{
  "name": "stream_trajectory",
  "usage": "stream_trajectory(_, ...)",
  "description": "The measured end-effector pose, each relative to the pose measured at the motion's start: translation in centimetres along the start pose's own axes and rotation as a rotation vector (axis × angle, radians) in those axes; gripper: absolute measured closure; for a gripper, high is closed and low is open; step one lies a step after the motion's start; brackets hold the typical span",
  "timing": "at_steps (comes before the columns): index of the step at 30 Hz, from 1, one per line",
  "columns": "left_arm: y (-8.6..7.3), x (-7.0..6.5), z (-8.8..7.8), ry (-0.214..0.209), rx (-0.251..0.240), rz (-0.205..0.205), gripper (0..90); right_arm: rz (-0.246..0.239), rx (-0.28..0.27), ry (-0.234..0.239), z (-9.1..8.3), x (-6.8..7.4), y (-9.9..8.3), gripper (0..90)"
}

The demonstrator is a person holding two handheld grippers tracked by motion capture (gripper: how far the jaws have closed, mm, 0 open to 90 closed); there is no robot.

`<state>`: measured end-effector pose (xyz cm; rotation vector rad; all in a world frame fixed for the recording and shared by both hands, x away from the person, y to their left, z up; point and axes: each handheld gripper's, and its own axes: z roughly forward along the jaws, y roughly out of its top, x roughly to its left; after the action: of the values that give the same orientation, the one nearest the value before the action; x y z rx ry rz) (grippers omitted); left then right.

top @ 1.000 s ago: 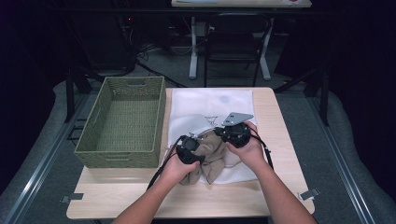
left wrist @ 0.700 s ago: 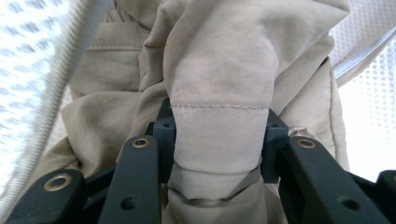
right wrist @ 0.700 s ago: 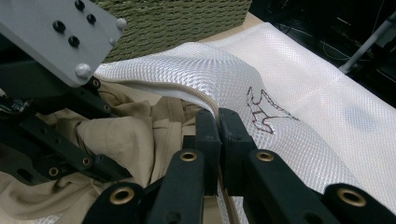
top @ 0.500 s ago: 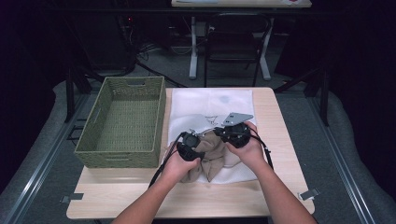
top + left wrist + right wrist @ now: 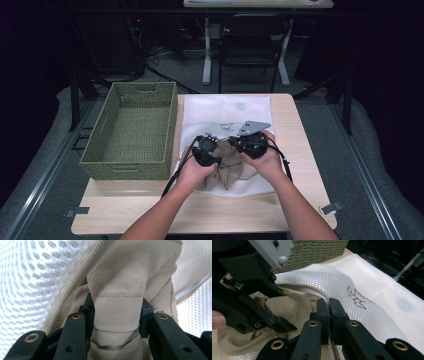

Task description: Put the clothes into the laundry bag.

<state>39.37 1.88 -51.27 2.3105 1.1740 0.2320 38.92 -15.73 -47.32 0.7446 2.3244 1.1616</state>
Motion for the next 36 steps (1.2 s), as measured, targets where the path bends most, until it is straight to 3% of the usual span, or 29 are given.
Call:
stream_trajectory(17, 2.1, 0.0, 0.6, 0.023, -0.011, -0.050, 62.5, -0.006, -0.006, 0.005, -0.1, 0.2, 0.1, 87.8)
stream_trajectory(31, 2.8, 0.3, 1.8, 0.050, -0.043, -0.142, 62.3, -0.021, -0.003, 0.011, 0.1, 0.5, 0.2, 88.0)
stream_trajectory(36, 2.8, 0.5, 2.3, 0.055, -0.055, -0.155, 61.8, -0.019, 0.002, 0.015, 0.2, 0.5, 0.0, 88.0)
